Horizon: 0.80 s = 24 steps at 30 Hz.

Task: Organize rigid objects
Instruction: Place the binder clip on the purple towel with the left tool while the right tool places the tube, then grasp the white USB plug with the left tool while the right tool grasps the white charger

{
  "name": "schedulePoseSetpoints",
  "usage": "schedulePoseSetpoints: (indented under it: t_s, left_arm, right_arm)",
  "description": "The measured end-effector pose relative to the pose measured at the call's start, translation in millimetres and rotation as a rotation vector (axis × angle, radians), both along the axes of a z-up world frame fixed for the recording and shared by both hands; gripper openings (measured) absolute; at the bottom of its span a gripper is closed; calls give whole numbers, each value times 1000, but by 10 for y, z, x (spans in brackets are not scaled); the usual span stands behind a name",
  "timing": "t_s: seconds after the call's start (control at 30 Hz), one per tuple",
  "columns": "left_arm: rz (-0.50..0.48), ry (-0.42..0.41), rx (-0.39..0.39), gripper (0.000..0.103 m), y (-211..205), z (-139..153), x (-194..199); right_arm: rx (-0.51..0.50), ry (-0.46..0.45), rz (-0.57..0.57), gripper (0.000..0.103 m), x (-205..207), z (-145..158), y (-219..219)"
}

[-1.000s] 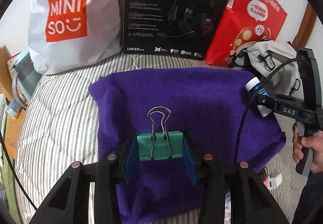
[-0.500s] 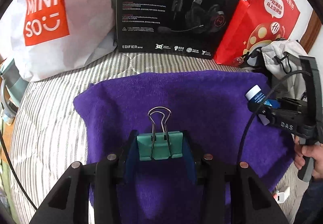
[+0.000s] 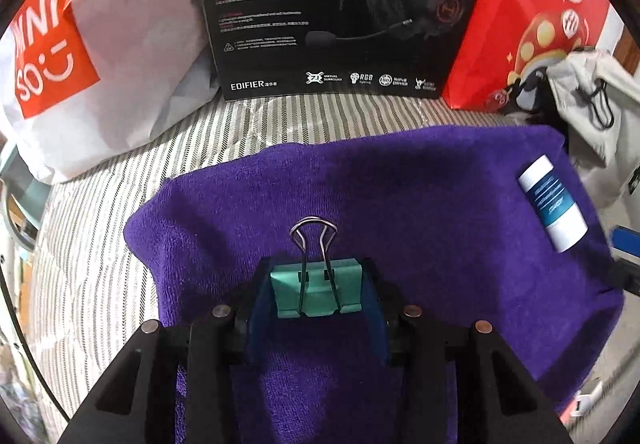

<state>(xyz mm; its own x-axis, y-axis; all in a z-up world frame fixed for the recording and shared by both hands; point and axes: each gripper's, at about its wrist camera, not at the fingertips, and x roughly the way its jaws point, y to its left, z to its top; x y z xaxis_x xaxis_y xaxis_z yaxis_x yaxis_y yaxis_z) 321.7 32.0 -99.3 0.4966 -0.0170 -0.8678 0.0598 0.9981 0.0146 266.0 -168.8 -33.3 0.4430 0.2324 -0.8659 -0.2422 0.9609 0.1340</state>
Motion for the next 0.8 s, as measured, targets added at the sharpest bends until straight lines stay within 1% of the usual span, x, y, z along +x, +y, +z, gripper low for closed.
schedulePoseSetpoints:
  t_s: [0.1,0.13,0.23,0.33,0.4,0.53,0.7,0.73,0.8]
  left_arm:
    - [4,2,18,42,-38,-5,3]
    - [9,2,16,45,-37,-9,-4]
    - [29,21,42,65,-67,-17,-51]
    - [27,28,35,65,-69,-9,-157]
    - [39,28,41,65,-90,54,-280]
    - [-6,-40,3,65,-135,341,-767]
    - [-32,-87,-13,65,-161,506,-1493]
    - [-49,-103,-35,65,-144,530,-1675]
    - [-87,-92,-90,65,-143,534,-1882]
  right_arm:
    - [13,-4,-8,53,-216,60,-102]
    - [15,-2,-20,53,-309,85,-135]
    - [21,-4,-40,53,-508,113,-193]
    - [34,0,-62,54,-694,149,-285]
    - [47,-3,-75,54,-794,168,-321]
    - [69,-16,-89,56,-956,220,-372]
    - [56,-40,-95,58,-1127,289,-381]
    - [57,-46,-100,60,-1165,302,-390]
    - [54,-49,-111,63,-1220,314,-389]
